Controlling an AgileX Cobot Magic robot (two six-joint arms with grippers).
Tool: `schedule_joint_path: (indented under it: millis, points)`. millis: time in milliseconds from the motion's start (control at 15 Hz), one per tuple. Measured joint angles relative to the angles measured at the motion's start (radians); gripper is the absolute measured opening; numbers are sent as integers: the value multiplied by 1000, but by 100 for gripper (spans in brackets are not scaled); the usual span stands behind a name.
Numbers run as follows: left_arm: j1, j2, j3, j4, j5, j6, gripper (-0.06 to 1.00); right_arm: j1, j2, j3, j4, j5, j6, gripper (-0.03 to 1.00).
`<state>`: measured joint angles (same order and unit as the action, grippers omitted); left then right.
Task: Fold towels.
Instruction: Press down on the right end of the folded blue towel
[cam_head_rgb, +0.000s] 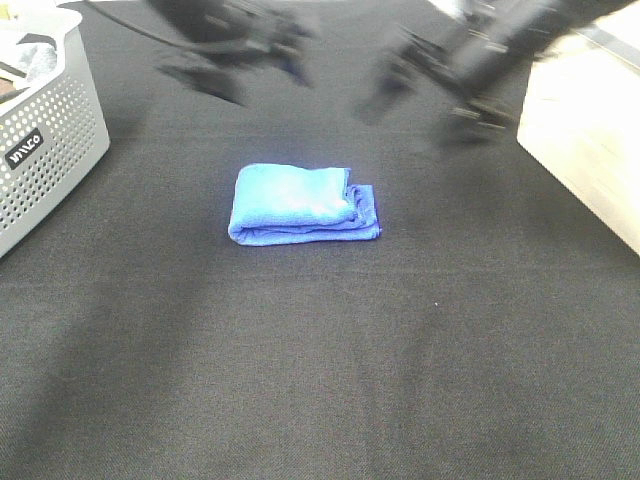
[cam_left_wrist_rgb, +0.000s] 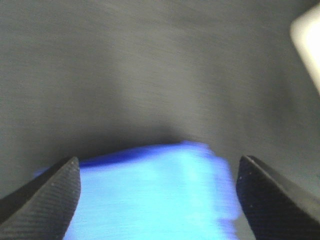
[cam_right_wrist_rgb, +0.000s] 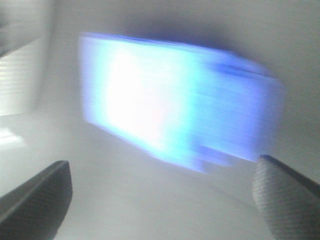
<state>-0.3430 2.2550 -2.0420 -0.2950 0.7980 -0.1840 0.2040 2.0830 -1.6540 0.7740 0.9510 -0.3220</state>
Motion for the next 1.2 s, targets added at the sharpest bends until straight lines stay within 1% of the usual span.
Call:
schedule_joint_path:
  millis: [67, 133, 267, 333, 400, 467, 533, 667, 800, 933, 1067, 1200]
  points:
    - [29, -7, 0, 4, 17, 0, 81, 44, 11, 0, 86, -28, -60, 92]
    - [29, -7, 0, 4, 17, 0, 81, 44, 11, 0, 86, -28, -60, 92]
    - [69, -20, 0, 8, 47, 1, 81, 113, 49, 0, 210, -77, -129, 92]
    - [99, -26, 0, 8, 78, 6, 81, 144, 108, 0, 332, -100, -207, 92]
    - [99, -26, 0, 8, 78, 6, 81, 144, 108, 0, 332, -100, -207, 92]
    - [106, -26, 0, 18, 104, 22, 81, 145, 137, 0, 385, -103, -243, 92]
    - [107, -26, 0, 45, 136, 42, 81, 143, 183, 0, 427, -115, -270, 92]
    - [107, -26, 0, 60, 154, 53, 81, 141, 227, 0, 423, -134, -276, 92]
    - [107, -26, 0, 62, 168, 53, 81, 141, 244, 0, 371, -153, -256, 92]
    - [107, -26, 0, 63, 176, 53, 81, 127, 245, 0, 304, -156, -204, 92]
    - [107, -26, 0, 64, 202, 58, 81, 97, 245, 0, 227, -148, -132, 92]
    - [107, -24, -1, 65, 233, 77, 81, 65, 244, 0, 192, -106, -104, 92]
